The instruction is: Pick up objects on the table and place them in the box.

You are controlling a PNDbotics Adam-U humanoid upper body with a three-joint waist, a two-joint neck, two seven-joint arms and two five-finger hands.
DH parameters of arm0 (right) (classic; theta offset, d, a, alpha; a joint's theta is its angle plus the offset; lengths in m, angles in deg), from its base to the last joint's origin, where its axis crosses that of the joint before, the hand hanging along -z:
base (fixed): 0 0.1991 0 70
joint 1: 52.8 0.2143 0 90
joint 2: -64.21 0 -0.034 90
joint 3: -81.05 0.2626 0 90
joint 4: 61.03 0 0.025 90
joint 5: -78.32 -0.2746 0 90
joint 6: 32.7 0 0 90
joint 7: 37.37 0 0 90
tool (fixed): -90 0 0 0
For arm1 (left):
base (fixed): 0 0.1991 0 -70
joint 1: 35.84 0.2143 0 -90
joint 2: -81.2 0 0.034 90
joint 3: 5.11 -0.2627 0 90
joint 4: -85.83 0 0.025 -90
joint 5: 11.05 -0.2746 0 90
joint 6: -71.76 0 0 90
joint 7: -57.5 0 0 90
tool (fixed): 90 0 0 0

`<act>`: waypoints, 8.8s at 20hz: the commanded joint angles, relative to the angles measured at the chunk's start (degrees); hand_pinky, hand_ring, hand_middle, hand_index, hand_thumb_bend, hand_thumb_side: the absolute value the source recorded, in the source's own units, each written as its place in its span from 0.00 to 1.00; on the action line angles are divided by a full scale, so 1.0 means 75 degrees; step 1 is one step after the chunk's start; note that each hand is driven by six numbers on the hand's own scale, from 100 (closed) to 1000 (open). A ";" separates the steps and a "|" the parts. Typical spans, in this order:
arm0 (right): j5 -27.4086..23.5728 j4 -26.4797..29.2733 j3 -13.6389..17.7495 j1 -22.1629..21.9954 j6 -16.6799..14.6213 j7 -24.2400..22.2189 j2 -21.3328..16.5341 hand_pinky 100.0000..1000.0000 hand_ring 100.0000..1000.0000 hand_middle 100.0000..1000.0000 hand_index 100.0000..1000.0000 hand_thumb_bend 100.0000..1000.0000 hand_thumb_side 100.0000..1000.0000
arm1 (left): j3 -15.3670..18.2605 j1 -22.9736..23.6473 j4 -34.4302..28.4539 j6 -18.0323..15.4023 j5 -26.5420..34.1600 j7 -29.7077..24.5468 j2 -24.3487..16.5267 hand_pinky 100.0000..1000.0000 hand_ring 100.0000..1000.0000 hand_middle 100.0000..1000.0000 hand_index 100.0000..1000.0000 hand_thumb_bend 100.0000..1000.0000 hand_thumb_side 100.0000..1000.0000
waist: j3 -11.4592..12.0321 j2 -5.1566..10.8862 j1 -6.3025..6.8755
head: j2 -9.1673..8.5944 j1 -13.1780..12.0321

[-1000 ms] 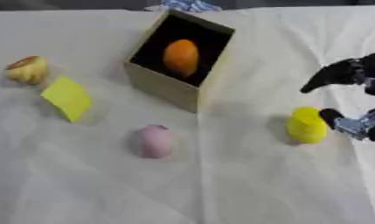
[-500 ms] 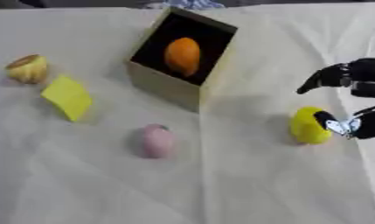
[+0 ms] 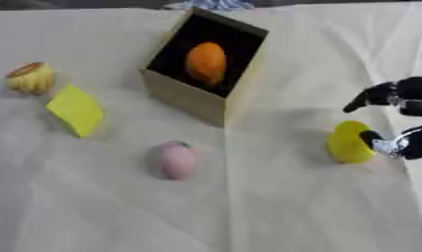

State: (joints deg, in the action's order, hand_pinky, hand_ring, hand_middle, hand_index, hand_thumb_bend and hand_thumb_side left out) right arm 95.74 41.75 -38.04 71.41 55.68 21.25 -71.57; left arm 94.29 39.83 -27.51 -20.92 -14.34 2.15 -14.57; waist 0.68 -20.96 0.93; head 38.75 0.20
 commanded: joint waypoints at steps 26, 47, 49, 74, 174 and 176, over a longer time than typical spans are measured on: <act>0.0750 -0.1278 -0.0126 0.0470 -0.0366 0.0115 0.0601 0.86 0.76 0.61 0.76 0.00 0.30 | 0.0087 -0.0090 -0.0074 -0.0071 0.0155 0.0066 -0.0104 0.74 0.63 0.63 0.78 0.30 0.53 | 0.0115 0.0007 0.0081 | -0.0169 0.0106; 0.1772 -0.2783 0.0355 0.4773 -0.0172 -0.0361 0.4014 0.86 0.72 0.58 0.74 0.00 0.00 | -0.0067 -0.0136 -0.0166 -0.0073 0.0021 -0.0150 -0.0105 0.74 0.64 0.63 0.78 0.32 0.51 | 0.0164 0.0477 0.0057 | 0.0070 0.0306; 0.2153 -0.3720 0.0480 0.5050 -0.0369 -0.0180 0.4669 0.86 0.71 0.58 0.74 0.00 0.00 | -0.0092 -0.0164 -0.0166 -0.0069 0.0019 -0.0182 -0.0100 0.74 0.64 0.63 0.78 0.32 0.51 | 0.0248 0.0504 0.0069 | 0.0080 0.0407; 0.4589 -0.7365 0.1549 0.5872 -0.2562 0.0324 0.6402 0.94 0.95 0.87 0.96 0.06 0.25 | -0.0223 -0.0401 -0.0166 -0.0079 0.0052 -0.0354 -0.0210 0.74 0.64 0.63 0.78 0.32 0.51 | 0.0841 0.0366 -0.0089 | 0.0140 0.0621; -0.1139 0.1575 0.2959 0.0673 0.0943 0.2987 0.2469 0.88 0.66 0.61 0.76 0.00 0.33 | -0.2246 -0.7265 1.1729 -0.1306 -0.6829 -0.7352 -0.1413 0.74 0.67 0.61 0.69 0.12 0.07 | 0.0215 0.0483 -0.0050 | 0.0208 -0.0076; -0.1136 0.1575 0.2965 0.0655 0.0963 0.2992 0.2479 0.88 0.66 0.61 0.76 0.00 0.33 | -0.2279 -0.7260 1.1533 -0.1297 -0.6741 -0.7231 -0.1418 0.74 0.67 0.60 0.69 0.11 0.06 | 0.0215 0.0499 -0.0056 | 0.0217 -0.0078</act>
State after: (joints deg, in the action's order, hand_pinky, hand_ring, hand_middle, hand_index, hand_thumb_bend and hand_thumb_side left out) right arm 87.64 52.72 -16.71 75.86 62.78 43.46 -52.00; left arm 77.01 -13.43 60.46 -30.71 -65.43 -52.82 -24.05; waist 2.28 -18.47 0.54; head 40.74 -0.25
